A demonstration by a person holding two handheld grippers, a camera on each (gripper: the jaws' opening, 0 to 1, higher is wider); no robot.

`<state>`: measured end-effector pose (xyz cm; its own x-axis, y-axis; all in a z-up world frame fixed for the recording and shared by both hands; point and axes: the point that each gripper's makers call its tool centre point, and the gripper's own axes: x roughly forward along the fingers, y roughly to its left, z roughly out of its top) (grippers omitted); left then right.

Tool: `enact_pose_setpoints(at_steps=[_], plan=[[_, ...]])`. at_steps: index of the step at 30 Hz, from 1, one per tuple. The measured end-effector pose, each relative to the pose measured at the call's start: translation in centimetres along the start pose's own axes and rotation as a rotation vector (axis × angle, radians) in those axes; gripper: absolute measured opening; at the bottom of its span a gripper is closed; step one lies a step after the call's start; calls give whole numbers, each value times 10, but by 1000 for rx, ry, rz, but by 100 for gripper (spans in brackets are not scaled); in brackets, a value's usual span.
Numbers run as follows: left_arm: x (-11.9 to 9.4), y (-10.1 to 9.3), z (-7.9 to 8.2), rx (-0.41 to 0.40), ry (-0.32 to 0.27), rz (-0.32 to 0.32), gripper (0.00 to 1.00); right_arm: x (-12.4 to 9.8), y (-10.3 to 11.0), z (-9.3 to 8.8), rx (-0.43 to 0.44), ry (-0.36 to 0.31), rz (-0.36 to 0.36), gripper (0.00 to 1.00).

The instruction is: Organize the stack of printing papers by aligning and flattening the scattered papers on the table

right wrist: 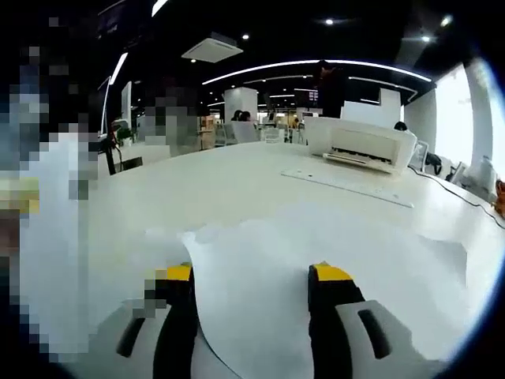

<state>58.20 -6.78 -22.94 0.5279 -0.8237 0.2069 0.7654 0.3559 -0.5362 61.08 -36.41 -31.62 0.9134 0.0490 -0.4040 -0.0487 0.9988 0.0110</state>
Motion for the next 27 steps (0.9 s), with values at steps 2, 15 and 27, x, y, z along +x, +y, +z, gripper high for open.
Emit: enact_pose_setpoints(at_steps=[2, 15, 27], plan=[[0, 0, 0, 0, 0, 0, 6, -1, -1, 0, 1, -1, -4, 50], [0, -1, 0, 1, -5, 0, 6, -6, 7, 3, -36, -17, 30, 12], [0, -1, 1, 3, -4, 2, 6, -3, 6, 3, -30, -18, 43, 3]])
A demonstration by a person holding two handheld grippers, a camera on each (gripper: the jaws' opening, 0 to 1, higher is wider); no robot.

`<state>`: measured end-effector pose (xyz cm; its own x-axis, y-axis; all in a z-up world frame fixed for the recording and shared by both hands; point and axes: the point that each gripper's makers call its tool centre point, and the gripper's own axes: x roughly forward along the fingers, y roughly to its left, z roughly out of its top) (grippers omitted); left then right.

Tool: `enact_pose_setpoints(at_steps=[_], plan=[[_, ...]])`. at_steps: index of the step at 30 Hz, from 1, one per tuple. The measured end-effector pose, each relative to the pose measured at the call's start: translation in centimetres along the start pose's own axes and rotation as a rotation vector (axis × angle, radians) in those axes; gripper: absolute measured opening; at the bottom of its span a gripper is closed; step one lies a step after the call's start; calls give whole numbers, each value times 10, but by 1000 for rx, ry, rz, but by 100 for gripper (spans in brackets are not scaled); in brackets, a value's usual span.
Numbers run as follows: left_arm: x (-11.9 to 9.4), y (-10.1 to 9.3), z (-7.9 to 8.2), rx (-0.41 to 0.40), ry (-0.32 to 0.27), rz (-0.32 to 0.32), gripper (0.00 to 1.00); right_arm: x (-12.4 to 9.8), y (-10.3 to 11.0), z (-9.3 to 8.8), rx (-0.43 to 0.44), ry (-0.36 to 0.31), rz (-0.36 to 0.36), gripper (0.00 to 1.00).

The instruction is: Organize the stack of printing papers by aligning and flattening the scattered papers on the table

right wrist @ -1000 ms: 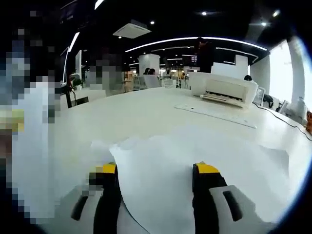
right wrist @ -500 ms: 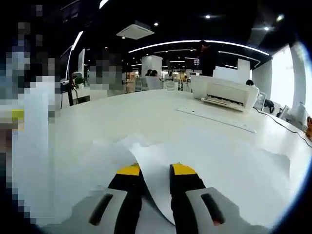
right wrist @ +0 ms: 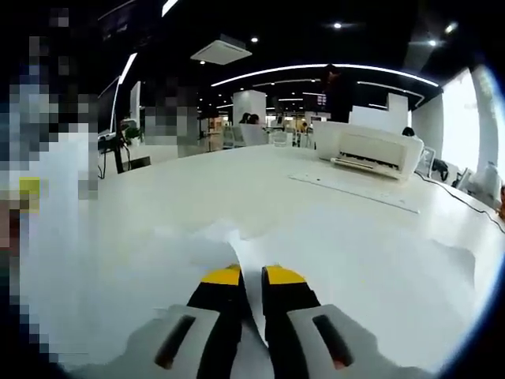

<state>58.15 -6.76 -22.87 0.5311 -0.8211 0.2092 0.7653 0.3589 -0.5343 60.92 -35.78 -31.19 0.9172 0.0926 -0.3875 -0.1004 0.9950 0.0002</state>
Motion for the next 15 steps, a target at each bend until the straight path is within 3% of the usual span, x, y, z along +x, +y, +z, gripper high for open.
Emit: enact_pose_setpoints(at_steps=[15], plan=[[0, 0, -1, 1, 3, 2, 6, 2, -1, 0, 19, 2, 1, 0]])
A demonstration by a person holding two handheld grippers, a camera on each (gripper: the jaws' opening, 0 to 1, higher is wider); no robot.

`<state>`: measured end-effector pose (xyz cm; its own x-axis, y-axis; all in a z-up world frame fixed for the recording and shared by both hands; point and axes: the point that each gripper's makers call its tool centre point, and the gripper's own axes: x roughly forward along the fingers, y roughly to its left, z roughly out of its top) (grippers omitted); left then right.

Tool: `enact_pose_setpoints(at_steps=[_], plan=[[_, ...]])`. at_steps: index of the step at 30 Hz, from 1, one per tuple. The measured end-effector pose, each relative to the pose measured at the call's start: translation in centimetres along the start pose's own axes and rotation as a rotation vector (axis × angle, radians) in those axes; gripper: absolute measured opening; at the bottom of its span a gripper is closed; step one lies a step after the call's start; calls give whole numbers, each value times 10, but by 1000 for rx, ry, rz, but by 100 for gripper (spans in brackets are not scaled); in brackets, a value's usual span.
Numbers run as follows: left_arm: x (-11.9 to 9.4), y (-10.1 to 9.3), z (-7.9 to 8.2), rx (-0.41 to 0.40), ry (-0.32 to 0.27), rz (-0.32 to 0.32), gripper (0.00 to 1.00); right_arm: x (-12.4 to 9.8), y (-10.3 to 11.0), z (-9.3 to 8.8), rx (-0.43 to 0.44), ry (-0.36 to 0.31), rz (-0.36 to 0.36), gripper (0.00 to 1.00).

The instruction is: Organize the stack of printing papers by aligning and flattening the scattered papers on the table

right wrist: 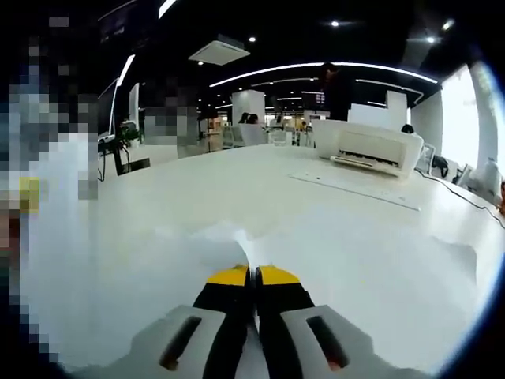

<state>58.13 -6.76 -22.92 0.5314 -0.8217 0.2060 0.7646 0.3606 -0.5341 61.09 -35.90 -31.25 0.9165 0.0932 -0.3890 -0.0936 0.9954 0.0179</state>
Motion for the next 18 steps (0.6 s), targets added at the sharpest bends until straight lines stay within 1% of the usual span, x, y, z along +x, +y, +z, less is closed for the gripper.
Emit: enact_pose_setpoints(at_steps=[7, 18], plan=[[-1, 1, 0, -8, 1, 0, 6, 0, -1, 0, 15, 1, -1, 0], [-3, 0, 2, -10, 2, 1, 6, -7, 3, -1, 34, 4, -13, 0]])
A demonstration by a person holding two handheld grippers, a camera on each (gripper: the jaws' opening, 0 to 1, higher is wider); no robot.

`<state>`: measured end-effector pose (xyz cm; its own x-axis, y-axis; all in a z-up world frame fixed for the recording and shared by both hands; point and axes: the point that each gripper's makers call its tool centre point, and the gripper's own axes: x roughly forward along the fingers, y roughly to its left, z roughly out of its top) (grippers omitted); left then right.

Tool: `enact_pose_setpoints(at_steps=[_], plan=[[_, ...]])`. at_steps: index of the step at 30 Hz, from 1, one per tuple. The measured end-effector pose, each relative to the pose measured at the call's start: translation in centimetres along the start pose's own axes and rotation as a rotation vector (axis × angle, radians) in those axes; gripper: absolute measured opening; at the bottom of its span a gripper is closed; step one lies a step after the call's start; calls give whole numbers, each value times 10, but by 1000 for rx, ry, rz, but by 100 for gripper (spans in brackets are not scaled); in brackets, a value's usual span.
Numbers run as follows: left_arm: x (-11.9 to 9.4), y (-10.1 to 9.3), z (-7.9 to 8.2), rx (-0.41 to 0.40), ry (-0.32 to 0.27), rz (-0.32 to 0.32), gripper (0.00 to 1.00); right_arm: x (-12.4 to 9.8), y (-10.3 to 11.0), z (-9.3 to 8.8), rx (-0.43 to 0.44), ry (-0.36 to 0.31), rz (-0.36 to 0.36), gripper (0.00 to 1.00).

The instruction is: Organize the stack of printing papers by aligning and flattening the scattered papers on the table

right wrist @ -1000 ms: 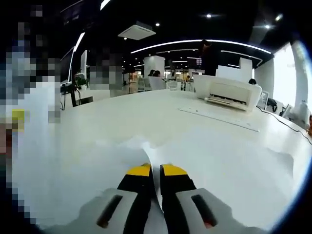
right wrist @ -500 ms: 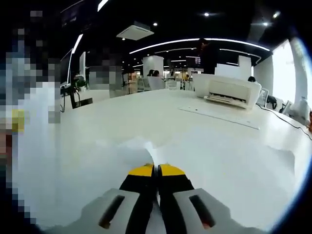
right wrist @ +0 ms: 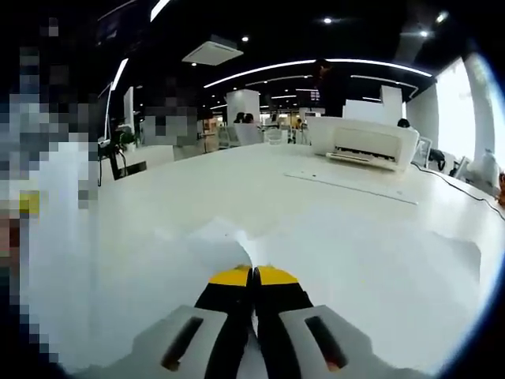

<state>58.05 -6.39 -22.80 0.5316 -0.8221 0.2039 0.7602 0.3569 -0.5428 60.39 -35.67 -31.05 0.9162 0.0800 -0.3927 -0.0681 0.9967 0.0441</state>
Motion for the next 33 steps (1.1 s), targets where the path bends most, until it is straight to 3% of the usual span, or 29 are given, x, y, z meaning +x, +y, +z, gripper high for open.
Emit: enact_pose_setpoints(at_steps=[33], plan=[[0, -3, -1, -8, -4, -2, 6, -4, 1, 0, 33, -7, -2, 0]])
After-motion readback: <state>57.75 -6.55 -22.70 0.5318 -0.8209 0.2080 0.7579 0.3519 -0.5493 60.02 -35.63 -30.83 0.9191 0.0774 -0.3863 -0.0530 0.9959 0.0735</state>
